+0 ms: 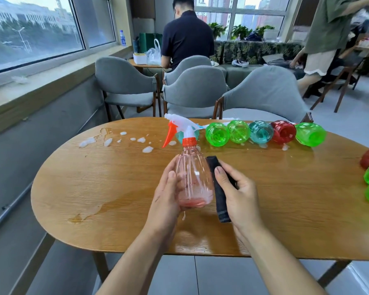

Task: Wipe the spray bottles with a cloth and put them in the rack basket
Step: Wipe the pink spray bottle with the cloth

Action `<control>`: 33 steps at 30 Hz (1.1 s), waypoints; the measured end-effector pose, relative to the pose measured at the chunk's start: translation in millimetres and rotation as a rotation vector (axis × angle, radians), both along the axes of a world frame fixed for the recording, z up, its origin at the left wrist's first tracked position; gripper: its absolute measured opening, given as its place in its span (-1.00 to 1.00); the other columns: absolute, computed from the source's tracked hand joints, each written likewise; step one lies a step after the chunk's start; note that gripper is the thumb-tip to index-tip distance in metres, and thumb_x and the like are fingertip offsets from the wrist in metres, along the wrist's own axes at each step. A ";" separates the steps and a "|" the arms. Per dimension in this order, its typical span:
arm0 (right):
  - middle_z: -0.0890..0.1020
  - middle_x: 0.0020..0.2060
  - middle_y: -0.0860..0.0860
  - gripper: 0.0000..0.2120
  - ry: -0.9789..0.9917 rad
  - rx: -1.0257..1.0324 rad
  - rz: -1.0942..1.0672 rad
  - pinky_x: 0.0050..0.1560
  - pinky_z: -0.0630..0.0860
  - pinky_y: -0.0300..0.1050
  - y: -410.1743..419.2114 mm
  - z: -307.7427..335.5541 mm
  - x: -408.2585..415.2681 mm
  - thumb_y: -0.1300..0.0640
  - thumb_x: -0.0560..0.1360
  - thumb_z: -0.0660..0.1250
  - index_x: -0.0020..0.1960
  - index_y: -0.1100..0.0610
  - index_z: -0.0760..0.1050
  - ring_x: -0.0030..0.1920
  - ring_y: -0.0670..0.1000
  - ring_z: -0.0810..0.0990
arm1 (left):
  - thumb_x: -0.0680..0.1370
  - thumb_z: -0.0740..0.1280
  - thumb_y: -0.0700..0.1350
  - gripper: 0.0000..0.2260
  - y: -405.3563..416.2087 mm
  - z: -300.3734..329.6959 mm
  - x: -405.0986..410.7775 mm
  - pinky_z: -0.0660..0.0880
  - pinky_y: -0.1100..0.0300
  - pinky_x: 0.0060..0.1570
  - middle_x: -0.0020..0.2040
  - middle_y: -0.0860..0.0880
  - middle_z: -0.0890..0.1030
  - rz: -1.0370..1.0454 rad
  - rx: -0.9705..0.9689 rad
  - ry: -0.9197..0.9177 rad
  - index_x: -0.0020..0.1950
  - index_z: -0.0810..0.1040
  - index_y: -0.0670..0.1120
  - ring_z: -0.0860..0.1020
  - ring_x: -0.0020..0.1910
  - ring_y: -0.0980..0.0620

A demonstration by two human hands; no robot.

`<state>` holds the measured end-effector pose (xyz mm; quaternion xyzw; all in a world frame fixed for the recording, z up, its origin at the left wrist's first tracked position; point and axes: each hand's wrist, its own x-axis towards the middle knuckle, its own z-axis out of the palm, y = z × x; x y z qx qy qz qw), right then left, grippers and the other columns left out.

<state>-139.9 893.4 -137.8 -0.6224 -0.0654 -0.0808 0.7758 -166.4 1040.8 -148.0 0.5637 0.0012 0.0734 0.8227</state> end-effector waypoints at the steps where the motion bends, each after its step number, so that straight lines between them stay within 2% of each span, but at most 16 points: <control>1: 0.75 0.16 -0.06 -0.71 -0.008 -0.003 -0.001 0.37 0.56 0.16 -0.1 -0.9 0.0 0.11 0.62 0.40 0.12 -0.28 0.72 0.24 0.01 0.70 | 0.78 0.08 0.11 -0.62 0.6 -1.4 0.7 0.65 -0.12 0.22 0.42 0.01 0.64 -0.002 0.014 0.008 0.59 0.40 0.19 0.63 0.38 -0.05; 4: 0.75 0.15 -0.07 -0.74 -0.024 -0.005 -0.004 0.33 0.58 0.07 2.6 -2.0 -0.5 0.12 0.63 0.39 0.10 -0.22 0.74 0.22 -0.02 0.70 | 0.68 0.28 0.28 -0.49 -0.3 -3.2 0.1 0.57 -0.23 0.37 0.45 0.04 0.61 -0.024 0.092 0.007 0.62 0.35 0.24 0.59 0.42 0.00; 7: 0.76 0.12 -0.11 -0.76 -0.029 -0.026 0.001 0.26 0.60 -0.05 3.6 -3.5 1.5 0.16 0.64 0.39 0.11 -0.17 0.71 0.18 -0.08 0.71 | 0.46 0.59 0.15 -0.20 0.1 -9.2 -0.6 0.53 -0.20 0.42 0.46 0.04 0.60 0.007 0.174 -0.039 0.64 0.31 0.21 0.59 0.43 0.02; 9: 0.75 0.12 -0.09 -0.76 -0.068 -0.078 0.017 0.29 0.59 0.01 1.1 -6.6 6.7 0.14 0.65 0.39 0.14 -0.16 0.72 0.19 -0.05 0.70 | 0.40 0.65 0.05 -0.16 0.9 -11.8 -0.8 0.55 -0.09 0.41 0.45 0.03 0.60 0.039 0.174 -0.065 0.62 0.34 0.17 0.60 0.41 0.02; 11: 0.73 0.03 -0.11 -0.76 -0.183 -0.227 -0.020 0.25 0.58 0.03 -3.2 -6.8 13.0 0.12 0.65 0.40 0.22 -0.15 0.71 0.13 -0.03 0.69 | 0.42 0.64 -0.06 -0.19 1.1 -11.6 -0.5 0.63 -0.03 0.27 0.42 0.05 0.62 0.064 0.158 -0.079 0.60 0.37 0.15 0.62 0.38 0.03; 13: 0.66 -0.05 -0.11 -0.76 -0.349 -0.406 -0.111 0.14 0.55 -0.09 -8.4 1.0 21.3 0.14 0.66 0.40 0.28 -0.06 0.69 0.03 -0.07 0.65 | 0.45 0.61 -0.13 -0.22 1.1 -11.4 0.1 0.68 -0.01 0.13 0.42 0.07 0.62 0.061 0.173 -0.089 0.59 0.37 0.15 0.63 0.37 0.03; 15: 0.62 -0.06 -0.02 -0.76 -0.563 -0.599 -0.215 0.03 0.53 -0.16 -13.5 17.6 31.7 0.16 0.66 0.39 0.31 0.06 0.67 -0.03 -0.06 0.60 | 0.48 0.62 -0.17 -0.24 1.6 -10.6 -0.6 0.65 0.05 0.22 0.42 0.06 0.61 0.048 0.217 -0.108 0.59 0.36 0.14 0.63 0.36 0.04; 18: 0.58 -0.07 0.03 -0.75 -0.777 -0.806 -0.309 -0.08 0.52 -0.12 -19.1 36.9 51.7 0.12 0.68 0.39 0.34 0.07 0.66 -0.08 -0.05 0.54 | 0.49 0.56 -0.16 -0.28 2.1 -8.6 -0.7 0.59 0.19 0.28 0.40 0.08 0.62 0.032 0.272 -0.139 0.60 0.38 0.10 0.62 0.37 0.07; 21: 0.56 -0.08 -0.01 -0.74 -0.774 -0.885 -0.355 -0.13 0.55 -0.04 -16.3 34.7 61.0 0.07 0.67 0.38 0.33 0.03 0.67 -0.10 -0.07 0.52 | 0.50 0.56 -0.20 -0.30 2.2 -9.4 0.3 0.57 0.28 0.23 0.37 0.13 0.65 0.007 0.283 -0.138 0.59 0.41 0.08 0.64 0.34 0.09; 26: 0.52 -0.12 -0.06 -0.77 -0.763 -0.935 -0.174 -0.16 0.57 0.09 -9.3 27.3 59.4 0.01 0.65 0.39 0.27 -0.06 0.70 -0.13 -0.02 0.57 | 0.48 0.54 -0.13 -0.32 8.3 -14.1 2.6 0.56 0.14 0.36 0.37 0.13 0.66 0.037 0.320 -0.146 0.58 0.44 0.09 0.64 0.35 0.09; 30: 0.58 -0.07 0.00 -0.75 -0.689 -0.881 -0.428 -0.15 0.56 0.08 -22.3 33.0 67.9 0.04 0.67 0.37 0.31 0.01 0.68 -0.11 0.00 0.57 | 0.48 0.53 -0.16 -0.33 7.2 -12.5 2.0 0.58 0.22 0.26 0.35 0.08 0.67 -0.035 0.341 -0.162 0.57 0.44 0.10 0.66 0.32 0.05; 31: 0.58 -0.07 0.02 -0.75 -0.681 -0.879 -0.441 -0.15 0.56 0.07 -22.5 32.7 67.5 0.05 0.68 0.37 0.32 0.02 0.68 -0.10 0.00 0.56 | 0.49 0.53 -0.16 -0.33 6.8 -12.7 2.0 0.58 0.21 0.27 0.36 0.07 0.67 -0.045 0.343 -0.163 0.57 0.44 0.11 0.66 0.32 0.03; 33: 0.55 -0.09 -0.02 -0.76 -0.729 -0.892 -0.332 -0.14 0.55 0.03 -18.6 30.6 64.3 0.06 0.66 0.39 0.29 0.02 0.69 -0.11 -0.04 0.54 | 0.49 0.54 -0.14 -0.33 8.3 -14.2 3.0 0.58 0.21 0.26 0.37 0.04 0.66 -0.032 0.349 -0.168 0.57 0.45 0.10 0.65 0.33 0.01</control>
